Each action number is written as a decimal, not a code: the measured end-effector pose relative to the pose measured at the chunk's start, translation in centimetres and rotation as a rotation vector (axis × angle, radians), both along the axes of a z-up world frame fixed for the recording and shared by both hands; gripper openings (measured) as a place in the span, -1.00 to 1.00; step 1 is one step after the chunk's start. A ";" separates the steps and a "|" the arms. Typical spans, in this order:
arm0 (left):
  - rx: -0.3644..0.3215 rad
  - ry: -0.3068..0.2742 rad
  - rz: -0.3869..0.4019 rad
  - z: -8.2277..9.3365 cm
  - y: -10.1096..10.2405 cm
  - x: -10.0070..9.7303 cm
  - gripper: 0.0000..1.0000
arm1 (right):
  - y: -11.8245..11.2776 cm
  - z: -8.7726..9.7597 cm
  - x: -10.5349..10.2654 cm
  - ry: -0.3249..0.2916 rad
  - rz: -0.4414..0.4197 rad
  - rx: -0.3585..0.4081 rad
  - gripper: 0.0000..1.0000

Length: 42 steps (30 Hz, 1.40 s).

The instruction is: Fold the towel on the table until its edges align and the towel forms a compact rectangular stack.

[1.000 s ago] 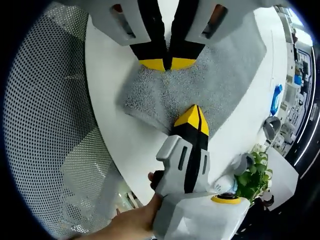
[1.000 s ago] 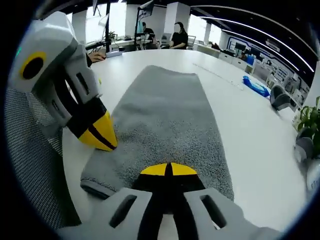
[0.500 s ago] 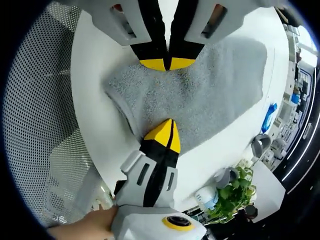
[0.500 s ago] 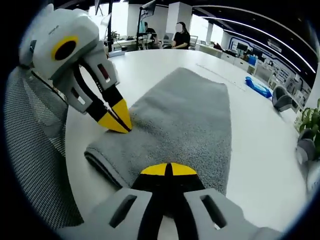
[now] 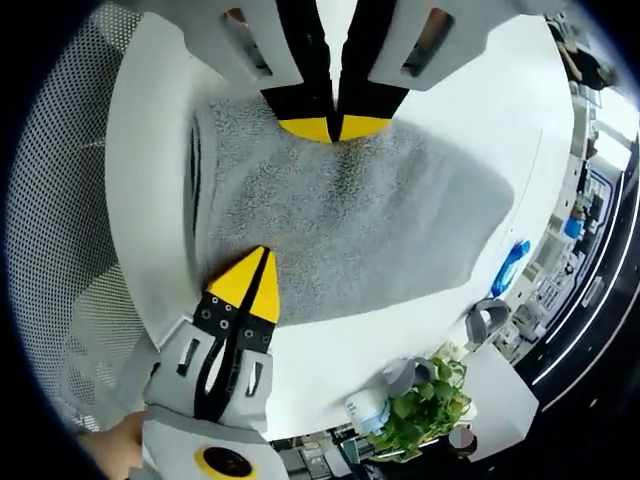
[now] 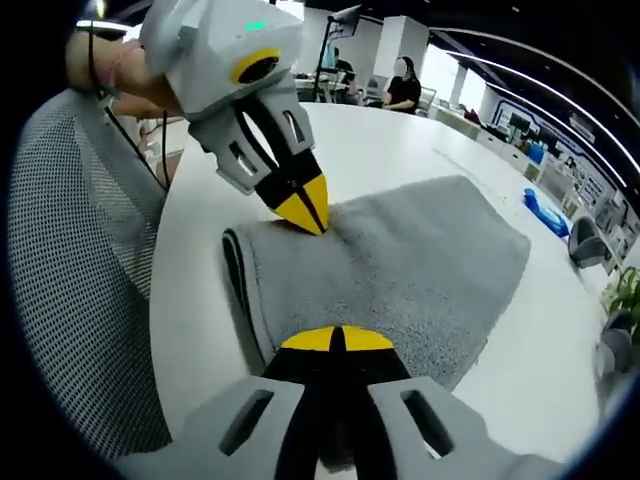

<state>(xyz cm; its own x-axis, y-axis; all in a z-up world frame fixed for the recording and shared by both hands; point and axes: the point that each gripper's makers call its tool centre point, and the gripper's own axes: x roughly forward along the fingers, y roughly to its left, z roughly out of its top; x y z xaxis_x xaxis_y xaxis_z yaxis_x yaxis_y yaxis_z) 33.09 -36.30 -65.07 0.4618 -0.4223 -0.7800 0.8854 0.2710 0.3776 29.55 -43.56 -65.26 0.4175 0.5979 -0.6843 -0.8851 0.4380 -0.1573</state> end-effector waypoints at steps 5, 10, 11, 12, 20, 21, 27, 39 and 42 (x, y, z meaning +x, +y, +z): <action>0.013 -0.015 0.014 0.0 0.5 0.3 -0.98 | 0.1 0.1 -0.2 -0.010 0.032 -0.020 -1.00; 0.019 -0.025 0.049 0.0 1.4 1.0 -0.98 | -1.2 0.2 0.6 -0.024 -0.009 -0.056 -1.00; 0.021 -0.027 0.060 0.0 1.7 1.2 -0.98 | -1.3 0.2 0.6 -0.024 -0.010 -0.051 -1.00; 0.022 -0.029 0.068 0.0 2.0 1.3 -0.98 | -1.3 0.2 0.6 -0.021 -0.012 -0.048 -1.00; 0.036 -0.045 0.123 0.0 3.6 2.0 -0.98 | -0.8 0.3 0.2 -0.013 0.008 -0.041 -1.00; 0.043 -0.051 0.126 0.0 3.8 2.1 -0.98 | -0.7 0.3 0.2 -0.013 0.012 -0.041 -1.00; 0.059 -0.064 0.123 0.0 3.9 2.2 -0.98 | -1.4 0.3 0.5 -0.076 0.057 -0.116 -1.00; -0.053 -0.238 -0.095 4.2 -1.2 1.3 -0.93 | -4.4 0.9 1.9 -0.054 -0.079 -0.108 -1.00; -0.183 -0.109 -0.235 3.7 -4.9 -2.2 -0.92 | -3.9 0.1 0.1 0.067 -0.061 -0.073 -0.99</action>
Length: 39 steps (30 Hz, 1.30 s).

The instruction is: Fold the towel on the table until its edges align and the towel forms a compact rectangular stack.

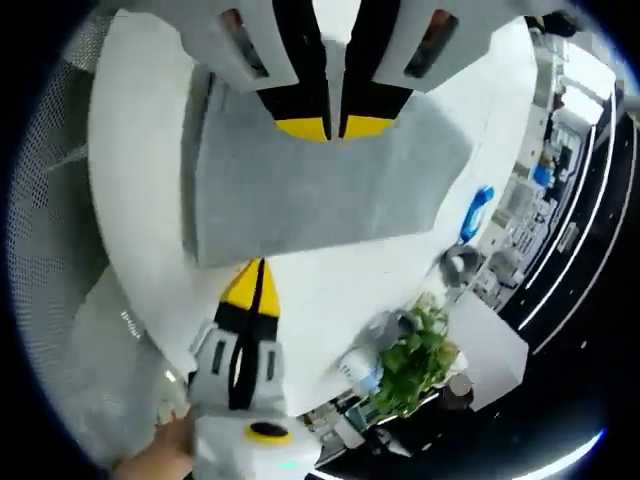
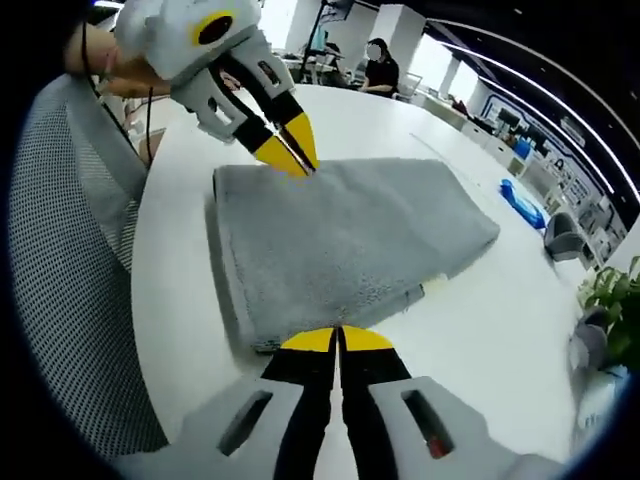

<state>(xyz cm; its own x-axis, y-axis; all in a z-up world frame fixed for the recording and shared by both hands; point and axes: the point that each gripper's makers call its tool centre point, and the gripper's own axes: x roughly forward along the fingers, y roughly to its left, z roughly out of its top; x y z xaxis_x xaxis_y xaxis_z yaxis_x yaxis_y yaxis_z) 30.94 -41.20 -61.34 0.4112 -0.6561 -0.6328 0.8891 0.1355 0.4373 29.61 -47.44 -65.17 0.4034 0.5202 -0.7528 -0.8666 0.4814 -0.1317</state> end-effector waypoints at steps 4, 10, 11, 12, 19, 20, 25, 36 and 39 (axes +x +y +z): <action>0.024 0.093 -0.170 -1.5 -2.7 -3.9 -0.92 | -1.0 -0.3 0.2 0.036 -0.051 -0.012 -0.99; 0.023 0.202 -0.037 -3.4 -1.9 -3.0 -0.93 | -2.1 -0.8 -1.0 0.183 -0.110 0.034 -1.00; 0.007 0.232 -0.008 -3.5 -1.8 -2.8 -0.93 | -2.0 -0.8 -1.3 0.191 -0.122 0.039 -1.00; -0.011 0.250 0.000 -3.4 -1.7 -2.7 -0.93 | -1.6 -0.9 -1.5 0.191 -0.097 0.046 -1.00; -0.045 0.287 0.028 -3.3 -1.7 -2.6 -0.92 | 1.3 -0.9 -2.2 0.250 -0.074 0.143 -1.00; -0.069 0.323 0.057 -2.9 -1.8 -2.6 -0.89 | 1.3 -1.0 -2.1 0.273 -0.095 0.172 -1.00; -0.192 0.306 0.045 -0.1 -2.2 -2.2 -0.63 | 2.1 1.2 -0.9 0.341 -0.204 0.403 -1.00; -0.093 0.223 0.024 -1.9 -2.5 -2.7 -0.56 | 3.5 3.9 0.4 0.364 -0.274 0.631 -1.00; -0.172 0.267 0.137 -1.3 -2.3 -1.3 -0.69 | 3.4 4.2 0.6 0.344 -0.279 0.629 -1.00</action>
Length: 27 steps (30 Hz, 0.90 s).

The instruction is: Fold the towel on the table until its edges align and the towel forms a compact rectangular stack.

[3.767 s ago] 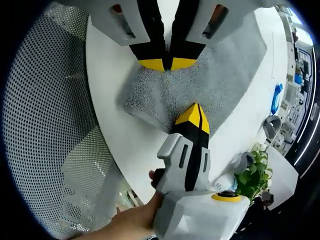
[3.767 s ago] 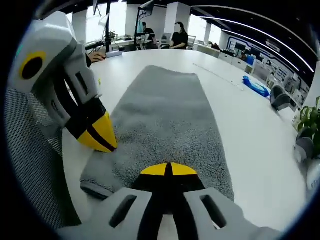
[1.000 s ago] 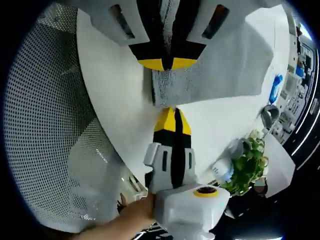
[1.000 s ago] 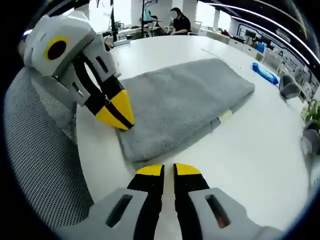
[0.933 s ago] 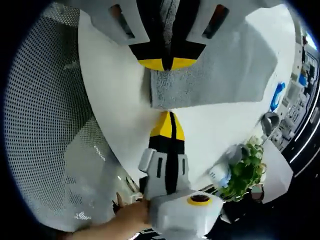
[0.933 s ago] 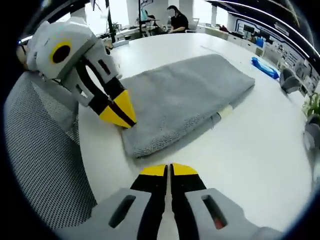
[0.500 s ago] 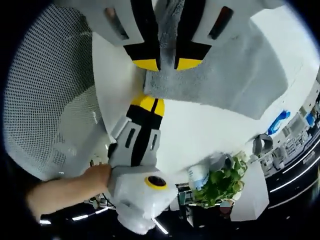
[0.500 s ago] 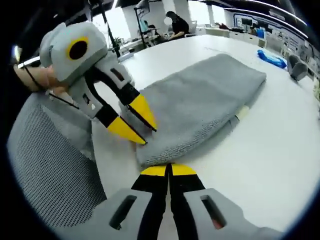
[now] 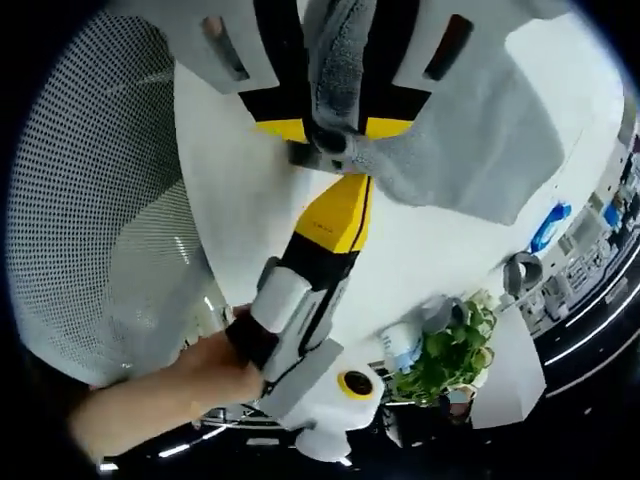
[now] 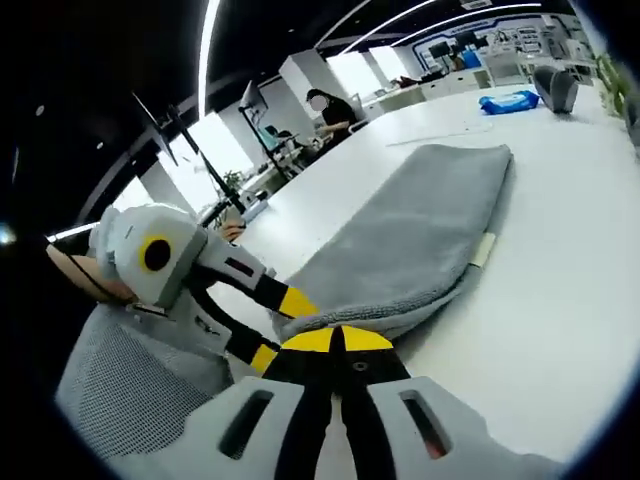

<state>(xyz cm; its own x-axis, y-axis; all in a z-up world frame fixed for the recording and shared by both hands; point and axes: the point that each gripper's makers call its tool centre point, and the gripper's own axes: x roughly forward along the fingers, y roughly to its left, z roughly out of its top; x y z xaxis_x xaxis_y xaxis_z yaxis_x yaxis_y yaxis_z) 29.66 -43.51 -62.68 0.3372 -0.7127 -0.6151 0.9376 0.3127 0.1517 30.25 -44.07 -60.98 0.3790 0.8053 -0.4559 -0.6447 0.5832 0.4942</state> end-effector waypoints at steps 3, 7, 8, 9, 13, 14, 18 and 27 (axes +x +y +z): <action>-0.038 0.067 0.083 -0.1 0.8 0.8 -0.83 | -1.0 -0.9 0.0 -0.018 0.011 -0.096 -1.00; -0.028 0.073 0.111 -0.3 1.5 1.3 -0.85 | -2.7 -3.7 -1.8 -0.024 0.139 -0.363 -1.00; -0.026 0.073 0.116 -0.4 1.6 1.4 -0.85 | -3.5 -4.5 -2.4 -0.036 0.194 -0.457 -1.00; -0.021 0.071 0.122 -0.4 1.8 1.5 -0.85 | -3.8 -5.0 -2.7 -0.048 0.225 -0.507 -1.00; -0.014 0.076 0.137 -0.7 2.2 1.8 -0.85 | -3.0 -4.8 -3.8 -0.056 0.316 -0.492 -1.00; -0.017 0.086 0.144 -0.7 2.3 1.8 -0.85 | -2.1 -5.0 -4.1 -0.088 0.337 -0.478 -1.00; -0.027 0.102 0.150 -0.8 2.4 1.8 -0.84 | -1.0 -5.1 -4.1 -0.134 0.359 -0.484 -1.00; -0.061 0.134 0.129 -1.1 2.7 1.5 -0.74 | 1.0 -4.7 -2.6 -0.073 0.224 -0.351 -1.00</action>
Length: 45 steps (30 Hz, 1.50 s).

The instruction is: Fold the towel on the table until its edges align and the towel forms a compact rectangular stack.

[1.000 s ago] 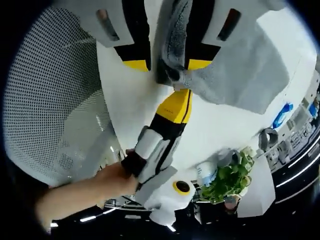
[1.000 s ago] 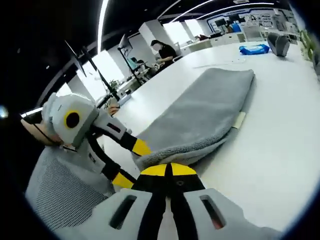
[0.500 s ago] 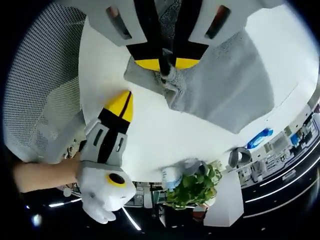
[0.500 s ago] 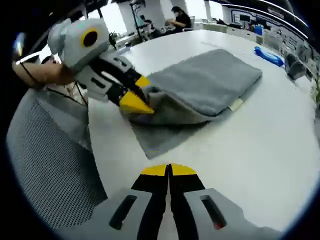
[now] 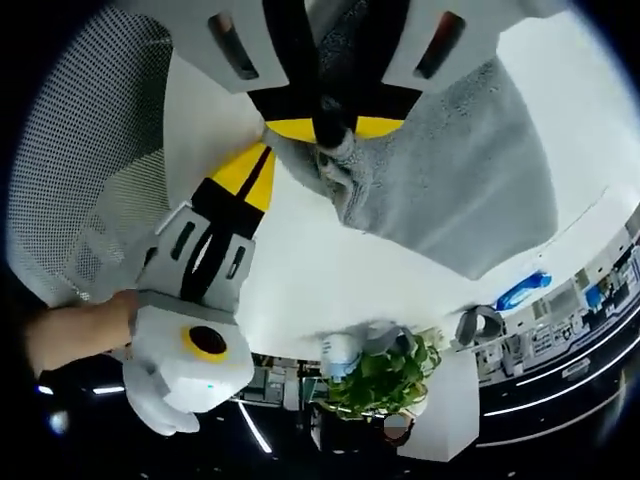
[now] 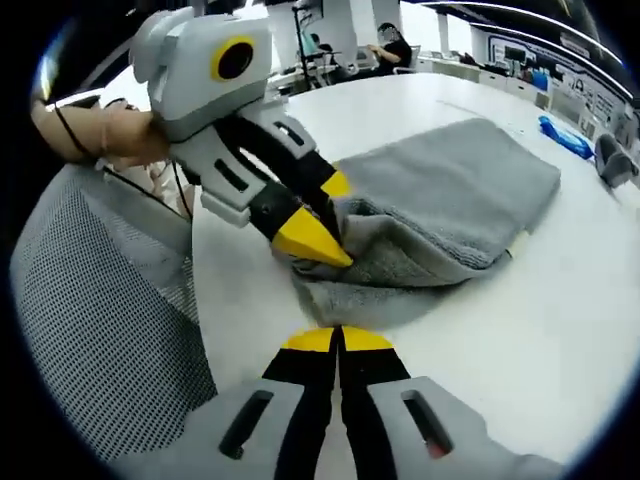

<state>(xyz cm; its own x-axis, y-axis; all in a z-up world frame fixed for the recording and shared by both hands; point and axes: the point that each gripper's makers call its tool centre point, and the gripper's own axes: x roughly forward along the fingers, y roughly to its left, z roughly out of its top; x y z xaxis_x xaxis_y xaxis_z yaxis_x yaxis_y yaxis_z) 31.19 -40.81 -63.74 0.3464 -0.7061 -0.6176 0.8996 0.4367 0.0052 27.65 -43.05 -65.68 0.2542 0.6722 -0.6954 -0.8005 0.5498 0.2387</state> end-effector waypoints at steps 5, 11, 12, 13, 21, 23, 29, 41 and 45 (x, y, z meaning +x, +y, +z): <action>-0.134 0.202 -0.036 0.3 -0.5 -2.3 -0.58 | 0.6 1.3 1.0 0.064 -0.144 0.189 -1.00; -0.031 0.078 -0.146 -0.2 -1.0 -3.3 -0.37 | 0.8 1.9 1.7 0.103 -0.217 0.281 -1.00; 0.007 0.023 -0.161 -0.3 -1.3 -3.1 -0.35 | 0.9 2.2 1.8 0.112 -0.232 0.312 -1.00; 0.051 -0.013 -0.166 -0.6 -1.3 -2.9 -0.37 | 0.9 2.3 2.0 0.122 -0.244 0.333 -1.00; 0.048 0.017 -0.005 -0.8 -0.3 -0.5 -0.82 | 0.1 4.0 3.4 0.059 -0.276 0.359 -1.00; 0.018 0.053 0.038 -0.8 0.2 -0.3 -0.84 | -1.0 4.2 4.5 -0.016 -0.305 0.303 -1.00; -0.036 0.104 0.086 -0.6 0.8 0.0 -0.86 | -2.4 5.4 5.7 -0.352 -0.141 0.029 -0.33; -0.006 0.091 0.043 0.0 0.9 -0.5 -0.88 | 0.1 3.4 2.4 -0.813 0.532 -0.523 0.02; 0.047 0.021 -0.056 0.3 0.3 -1.4 -0.88 | 1.3 3.2 1.7 -0.855 0.593 -0.529 -0.12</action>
<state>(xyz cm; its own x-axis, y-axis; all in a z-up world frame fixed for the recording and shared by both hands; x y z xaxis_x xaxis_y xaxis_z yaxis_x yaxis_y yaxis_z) 29.77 -40.49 -63.44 0.2940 -0.6940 -0.6572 0.9228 0.3852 0.0059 29.31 -41.78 -62.52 0.5185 0.5201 -0.6787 -0.7546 -0.0948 -0.6493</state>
